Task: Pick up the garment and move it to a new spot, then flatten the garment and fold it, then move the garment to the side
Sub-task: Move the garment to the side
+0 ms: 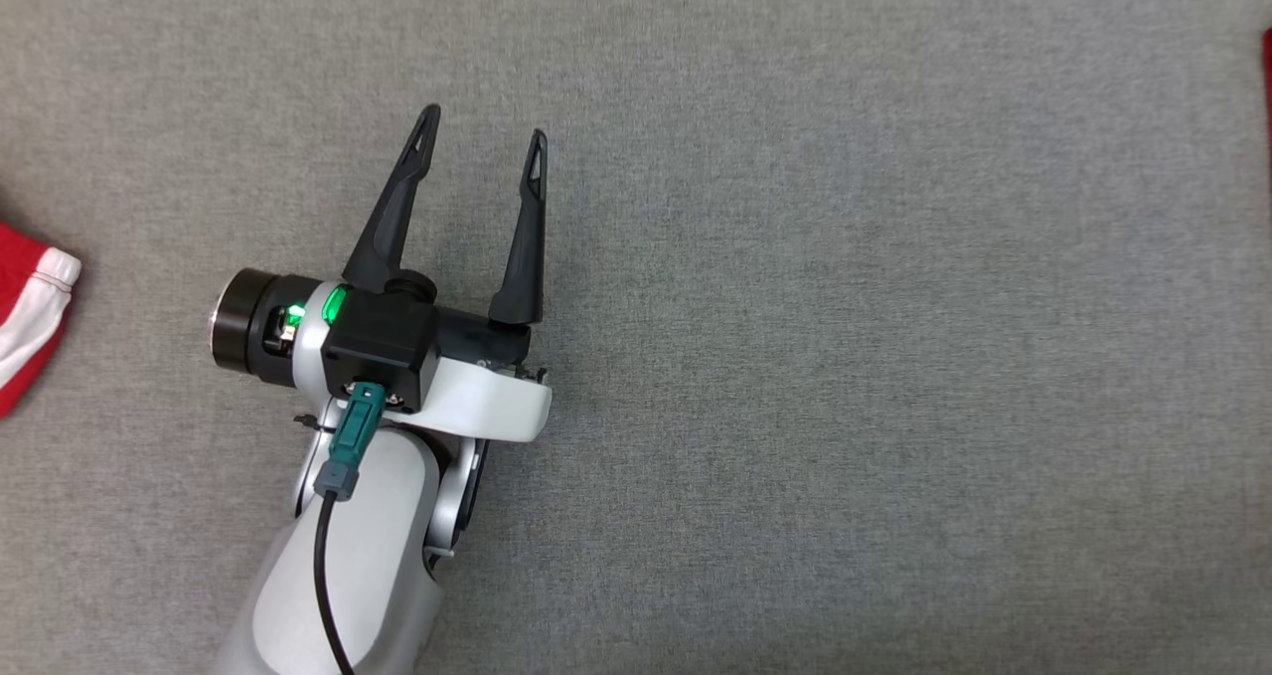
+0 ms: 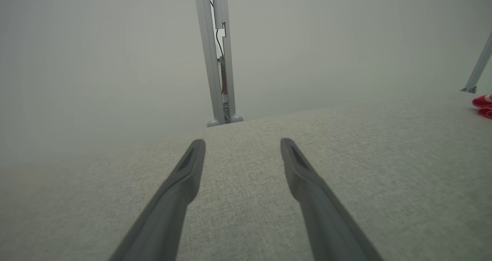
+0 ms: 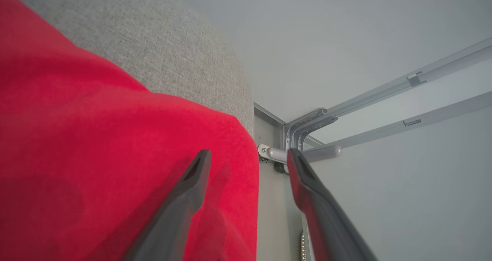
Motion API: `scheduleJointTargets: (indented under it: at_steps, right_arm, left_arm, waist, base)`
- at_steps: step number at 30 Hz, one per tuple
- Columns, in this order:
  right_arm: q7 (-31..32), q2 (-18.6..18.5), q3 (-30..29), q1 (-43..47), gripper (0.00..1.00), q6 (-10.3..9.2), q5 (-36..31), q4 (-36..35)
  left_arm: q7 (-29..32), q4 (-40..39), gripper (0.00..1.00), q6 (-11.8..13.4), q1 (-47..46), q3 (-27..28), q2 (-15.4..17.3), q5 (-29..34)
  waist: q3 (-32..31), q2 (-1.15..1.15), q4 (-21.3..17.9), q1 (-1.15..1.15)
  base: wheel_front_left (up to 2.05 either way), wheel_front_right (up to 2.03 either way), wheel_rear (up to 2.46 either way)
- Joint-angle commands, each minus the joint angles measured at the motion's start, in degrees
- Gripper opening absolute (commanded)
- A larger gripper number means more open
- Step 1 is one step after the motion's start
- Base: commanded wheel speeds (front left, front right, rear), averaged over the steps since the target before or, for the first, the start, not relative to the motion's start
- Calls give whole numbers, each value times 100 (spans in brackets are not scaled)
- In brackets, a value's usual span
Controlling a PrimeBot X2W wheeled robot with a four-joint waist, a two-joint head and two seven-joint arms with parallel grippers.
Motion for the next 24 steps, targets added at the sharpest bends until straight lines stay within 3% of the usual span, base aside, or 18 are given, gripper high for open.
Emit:
scheduleJointTargets:
  at_steps: [1,10,17,18,24]
  right_arm:
    - [-13,51,-127,-88,100,-2,-204,-77]
    - [-13,955,-669,380,100,-2,-745,-1365]
    - [-13,1891,-1049,1390,100,-2,-304,-2960]
    - [-13,2131,-1080,1728,100,-2,-135,-3430]
    - [-13,2554,-1238,2607,100,-2,138,-4513]
  left_arm:
    - [-13,14,100,-11,63,8,24,-48]
    - [-13,0,100,68,423,101,23,-129]
    - [-13,5,100,51,789,373,22,-229]
    - [-13,3,100,54,899,459,24,-255]
    - [-13,16,100,49,1190,665,23,-403]
  waist:
    - [-196,0,-12,0]
    - [-984,0,-14,0]
    - [-1625,0,-64,0]
    - [-1783,0,-76,0]
    - [-2141,0,-94,0]
  base:
    - [0,0,0]
    - [0,0,0]
    - [0,0,0]
    - [0,0,0]
    - [0,0,0]
